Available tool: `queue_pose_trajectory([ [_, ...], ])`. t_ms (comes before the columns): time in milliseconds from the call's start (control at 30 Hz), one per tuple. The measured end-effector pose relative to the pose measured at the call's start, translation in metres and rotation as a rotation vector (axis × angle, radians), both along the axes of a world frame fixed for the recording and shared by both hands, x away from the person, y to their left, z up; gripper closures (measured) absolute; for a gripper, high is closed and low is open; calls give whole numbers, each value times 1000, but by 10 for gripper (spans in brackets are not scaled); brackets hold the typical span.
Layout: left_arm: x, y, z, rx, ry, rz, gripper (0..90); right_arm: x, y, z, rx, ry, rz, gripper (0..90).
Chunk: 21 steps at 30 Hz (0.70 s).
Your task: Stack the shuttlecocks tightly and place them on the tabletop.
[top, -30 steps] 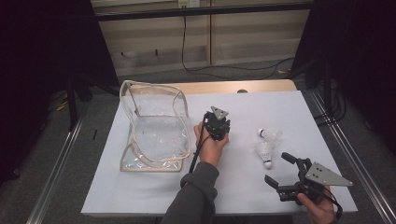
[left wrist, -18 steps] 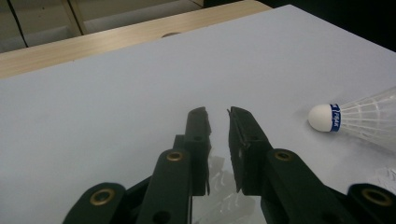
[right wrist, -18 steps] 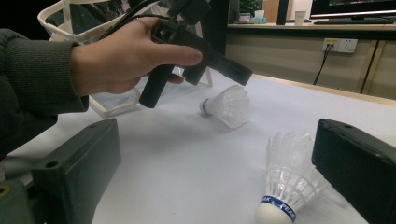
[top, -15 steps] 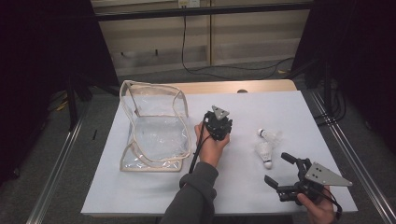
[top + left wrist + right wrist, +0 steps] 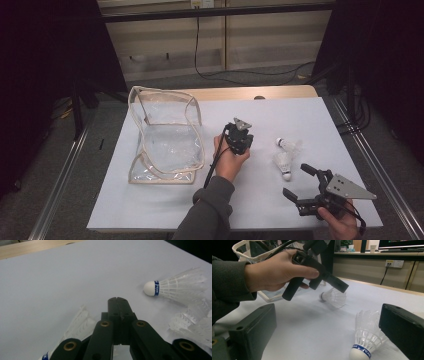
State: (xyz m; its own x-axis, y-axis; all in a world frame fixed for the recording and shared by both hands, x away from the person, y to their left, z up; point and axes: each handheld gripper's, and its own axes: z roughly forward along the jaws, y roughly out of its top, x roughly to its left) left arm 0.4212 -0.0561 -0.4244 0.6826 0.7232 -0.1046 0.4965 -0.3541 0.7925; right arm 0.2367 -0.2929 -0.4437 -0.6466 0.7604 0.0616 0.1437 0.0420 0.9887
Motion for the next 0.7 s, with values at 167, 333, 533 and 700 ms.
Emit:
queue_pose_trajectory([
  [167, 2, 4, -2, 10, 15, 14, 900, 0, 0, 0, 0, 1, -2, 7],
  [333, 4, 8, -2, 17, 16, 23, 900, 0, 0, 0, -2, -2, 1, 7],
  [533, 8, 15, -3, 25, 20, 50, 900, 0, 0, 0, -1, -1, 0, 8],
  [700, 9, 19, -2, 35, 16, 58, 900, 0, 0, 0, -2, -1, 0, 7],
])
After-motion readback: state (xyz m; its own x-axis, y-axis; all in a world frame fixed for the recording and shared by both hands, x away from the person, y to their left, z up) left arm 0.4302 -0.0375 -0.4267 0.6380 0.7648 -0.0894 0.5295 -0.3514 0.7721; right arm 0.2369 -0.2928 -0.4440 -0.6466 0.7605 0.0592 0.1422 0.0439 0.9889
